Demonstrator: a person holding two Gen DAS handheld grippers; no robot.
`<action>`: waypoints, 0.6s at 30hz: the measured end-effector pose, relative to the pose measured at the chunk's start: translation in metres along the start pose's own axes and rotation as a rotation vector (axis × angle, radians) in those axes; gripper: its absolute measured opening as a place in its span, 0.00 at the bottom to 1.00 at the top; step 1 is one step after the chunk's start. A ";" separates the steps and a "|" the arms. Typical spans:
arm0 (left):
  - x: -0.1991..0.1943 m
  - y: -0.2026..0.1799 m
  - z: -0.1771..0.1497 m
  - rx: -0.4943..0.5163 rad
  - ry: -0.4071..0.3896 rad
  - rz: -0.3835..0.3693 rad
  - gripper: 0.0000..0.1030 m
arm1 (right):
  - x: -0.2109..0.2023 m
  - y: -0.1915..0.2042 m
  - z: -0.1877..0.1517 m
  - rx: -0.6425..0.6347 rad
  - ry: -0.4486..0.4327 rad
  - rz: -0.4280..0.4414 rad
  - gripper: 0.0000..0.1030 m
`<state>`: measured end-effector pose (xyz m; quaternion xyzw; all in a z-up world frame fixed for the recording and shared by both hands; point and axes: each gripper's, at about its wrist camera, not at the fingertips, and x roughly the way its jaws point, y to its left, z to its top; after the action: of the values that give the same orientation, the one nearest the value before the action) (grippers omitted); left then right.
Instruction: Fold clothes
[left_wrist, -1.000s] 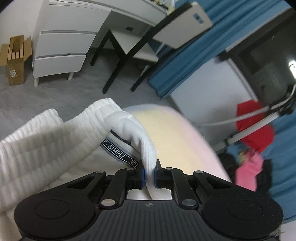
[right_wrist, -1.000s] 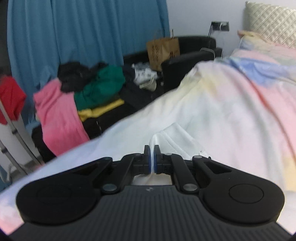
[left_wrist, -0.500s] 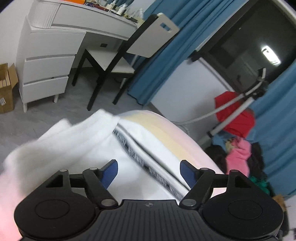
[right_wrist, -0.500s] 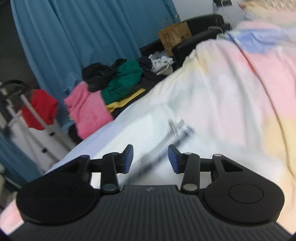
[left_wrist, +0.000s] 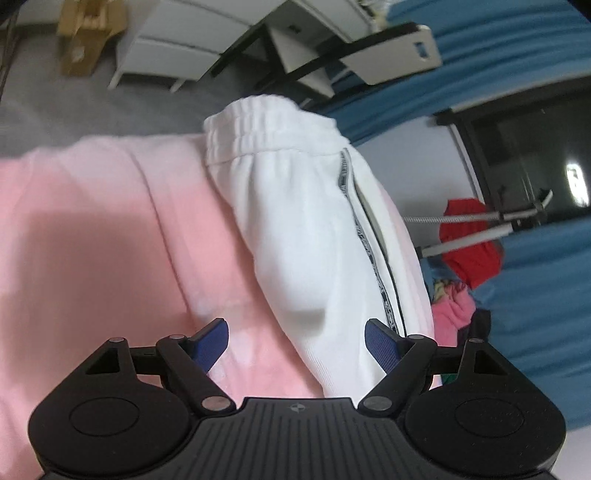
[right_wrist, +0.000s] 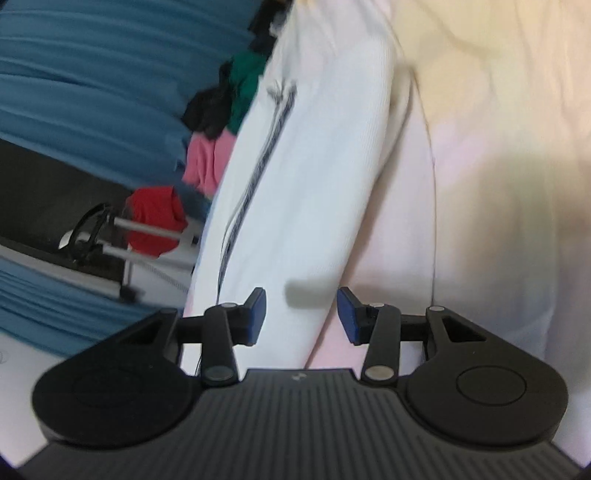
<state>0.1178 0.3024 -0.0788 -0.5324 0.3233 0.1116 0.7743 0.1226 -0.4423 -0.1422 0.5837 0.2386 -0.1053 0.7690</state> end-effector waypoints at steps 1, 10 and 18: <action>0.006 0.003 0.002 -0.008 0.004 -0.019 0.79 | 0.004 -0.002 -0.001 0.007 0.001 0.002 0.45; 0.055 0.013 0.025 0.045 -0.123 -0.012 0.49 | 0.038 -0.013 0.017 0.036 -0.168 0.052 0.43; 0.062 0.021 0.041 -0.012 -0.213 -0.040 0.13 | 0.061 -0.001 0.046 -0.062 -0.286 0.020 0.27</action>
<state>0.1705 0.3372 -0.1238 -0.5286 0.2277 0.1539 0.8031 0.1857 -0.4791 -0.1637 0.5409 0.1239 -0.1724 0.8139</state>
